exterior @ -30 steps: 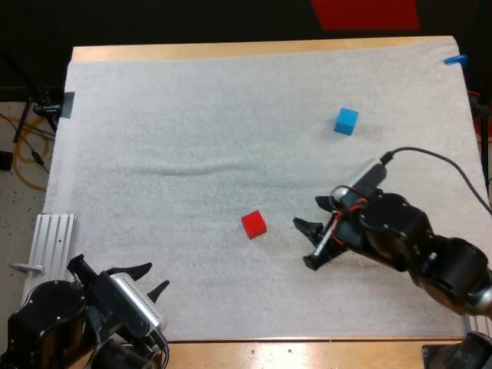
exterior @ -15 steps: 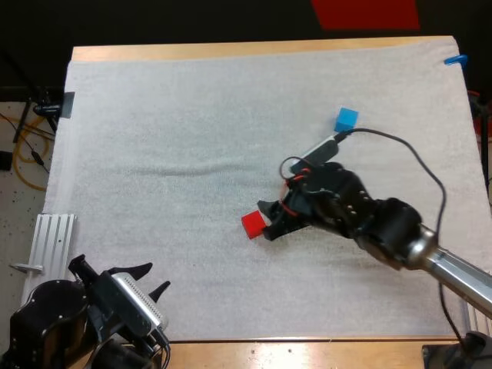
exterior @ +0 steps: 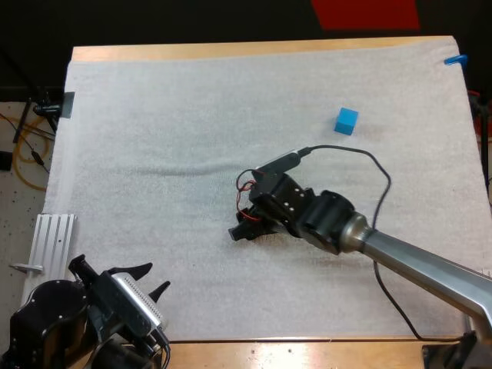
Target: Stack red cube on blue cube
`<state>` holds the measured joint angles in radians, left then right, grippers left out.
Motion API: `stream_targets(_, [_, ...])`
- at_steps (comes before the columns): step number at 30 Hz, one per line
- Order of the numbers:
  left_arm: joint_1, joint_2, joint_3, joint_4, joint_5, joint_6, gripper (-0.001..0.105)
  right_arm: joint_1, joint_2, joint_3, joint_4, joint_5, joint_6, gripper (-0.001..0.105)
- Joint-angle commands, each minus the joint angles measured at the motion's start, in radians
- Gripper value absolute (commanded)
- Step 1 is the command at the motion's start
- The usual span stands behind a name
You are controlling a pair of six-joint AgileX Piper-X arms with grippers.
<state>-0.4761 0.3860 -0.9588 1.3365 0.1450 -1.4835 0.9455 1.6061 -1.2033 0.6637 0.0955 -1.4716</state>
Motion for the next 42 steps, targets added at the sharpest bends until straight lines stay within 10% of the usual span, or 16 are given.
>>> stream_targets(1, [-0.003, 0.0, 0.0, -0.003, 0.002, 0.007, 0.037, -0.004, 0.009, -0.023, 0.02, -0.003, 0.008, 0.066])
stream_targets(24, [-0.003, 0.0, 0.0, -0.003, 0.002, 0.007, 0.037, -0.02, 0.277, -0.085, 0.029, 0.001, 0.01, 0.066])
stream_targets(34, [-0.003, 0.0, 0.0, -0.003, 0.002, 0.007, 0.037, -0.023, 0.282, -0.101, 0.033, -0.029, 0.01, 0.031])
stream_targets(42, [-0.003, 0.0, 0.002, -0.003, 0.002, 0.007, 0.037, -0.023, 0.251, -0.207, 0.134, 0.032, -0.042, 0.031])
